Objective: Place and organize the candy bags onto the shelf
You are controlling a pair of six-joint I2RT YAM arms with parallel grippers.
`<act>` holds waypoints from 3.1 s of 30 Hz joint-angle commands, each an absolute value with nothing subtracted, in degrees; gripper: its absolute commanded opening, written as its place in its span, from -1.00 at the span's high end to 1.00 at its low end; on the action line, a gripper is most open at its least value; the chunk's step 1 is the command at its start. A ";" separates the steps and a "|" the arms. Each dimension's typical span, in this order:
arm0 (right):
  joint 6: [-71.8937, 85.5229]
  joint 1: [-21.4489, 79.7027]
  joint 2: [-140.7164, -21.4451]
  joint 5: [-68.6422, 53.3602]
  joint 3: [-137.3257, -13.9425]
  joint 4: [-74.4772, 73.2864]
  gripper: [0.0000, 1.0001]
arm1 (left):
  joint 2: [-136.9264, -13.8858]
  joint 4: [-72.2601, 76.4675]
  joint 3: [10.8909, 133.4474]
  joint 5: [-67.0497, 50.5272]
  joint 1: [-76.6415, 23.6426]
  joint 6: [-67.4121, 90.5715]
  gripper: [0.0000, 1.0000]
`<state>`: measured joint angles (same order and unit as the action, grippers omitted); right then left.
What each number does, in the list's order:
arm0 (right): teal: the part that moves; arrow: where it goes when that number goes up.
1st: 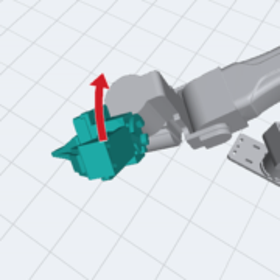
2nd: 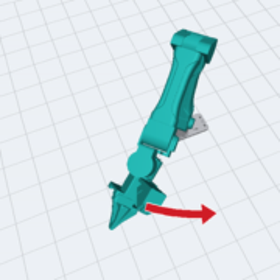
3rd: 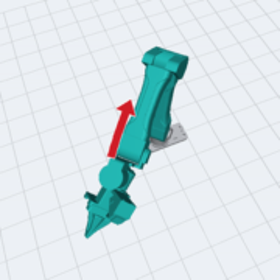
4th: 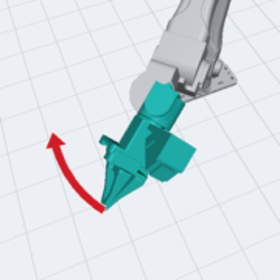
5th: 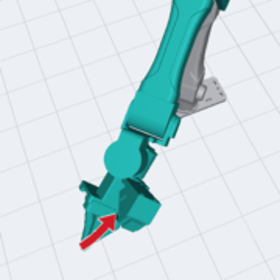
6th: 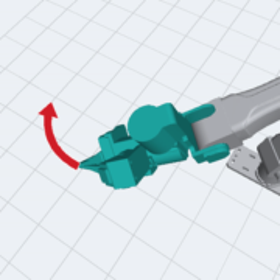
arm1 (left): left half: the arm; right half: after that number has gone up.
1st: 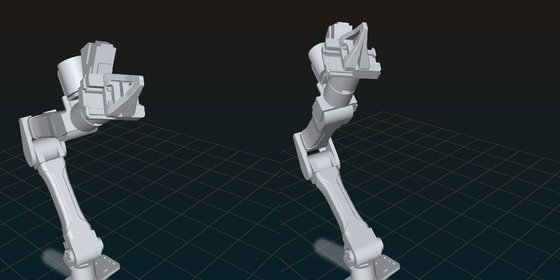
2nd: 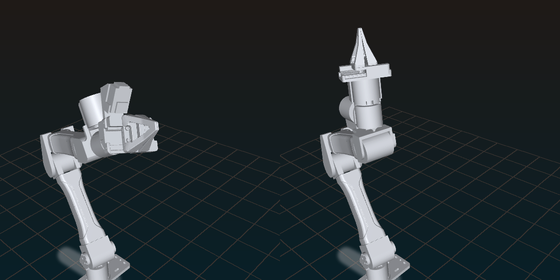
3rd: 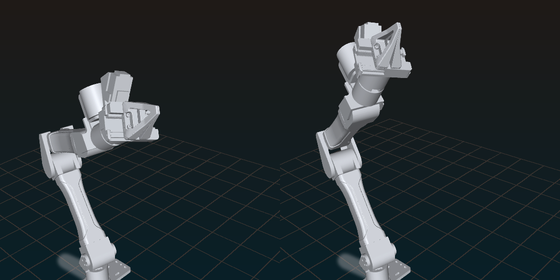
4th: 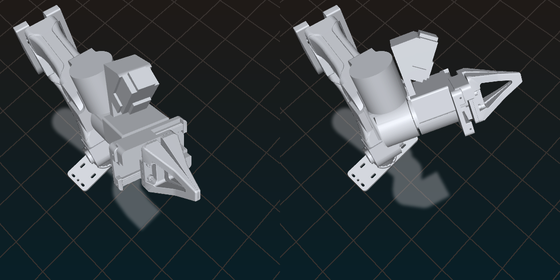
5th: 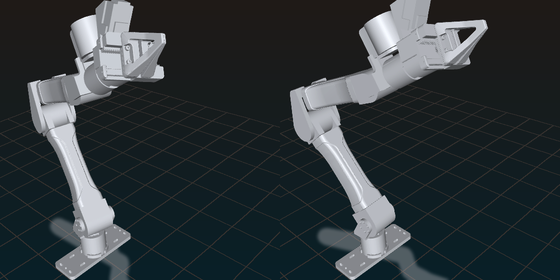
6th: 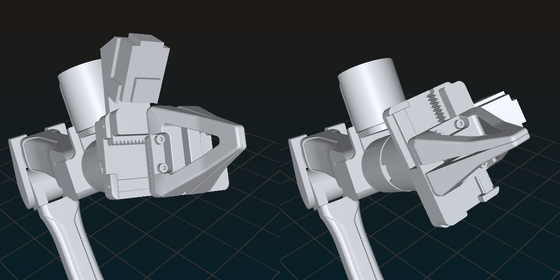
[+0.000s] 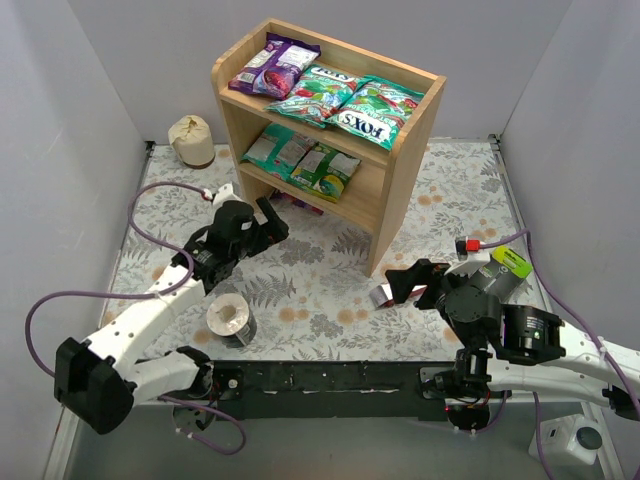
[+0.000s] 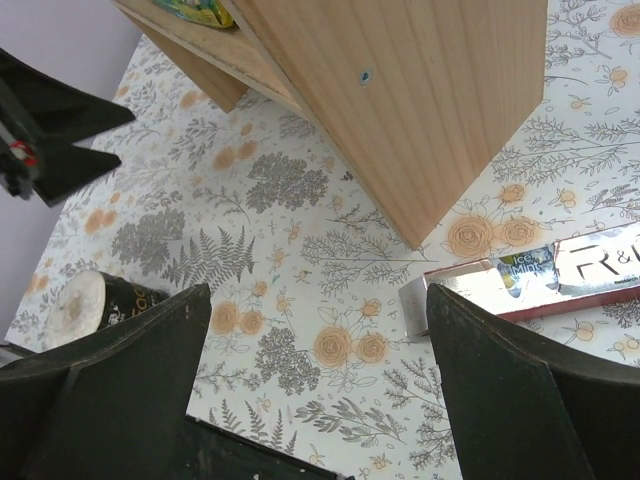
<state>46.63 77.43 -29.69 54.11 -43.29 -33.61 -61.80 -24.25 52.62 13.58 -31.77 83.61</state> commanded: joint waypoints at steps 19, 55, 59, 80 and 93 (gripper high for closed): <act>49.04 77.70 -29.27 55.55 -44.56 -34.72 -0.92 | -83.13 9.11 40.00 3.35 -21.62 102.65 -0.96; 49.66 77.70 -24.70 56.25 -45.97 -39.55 -0.83 | -120.32 32.69 54.23 15.20 -32.69 141.59 -0.15; 49.83 77.70 -24.44 56.25 -46.58 -40.60 -0.82 | -120.67 30.42 54.23 19.33 -33.13 146.67 -0.10; 50.89 77.70 -21.89 58.01 -48.34 -45.79 -0.79 | -128.22 31.53 59.33 27.16 -34.54 158.99 0.17; 51.15 77.70 -22.32 57.75 -50.54 -47.90 -0.73 | -131.04 34.72 59.33 27.60 -34.89 161.28 1.00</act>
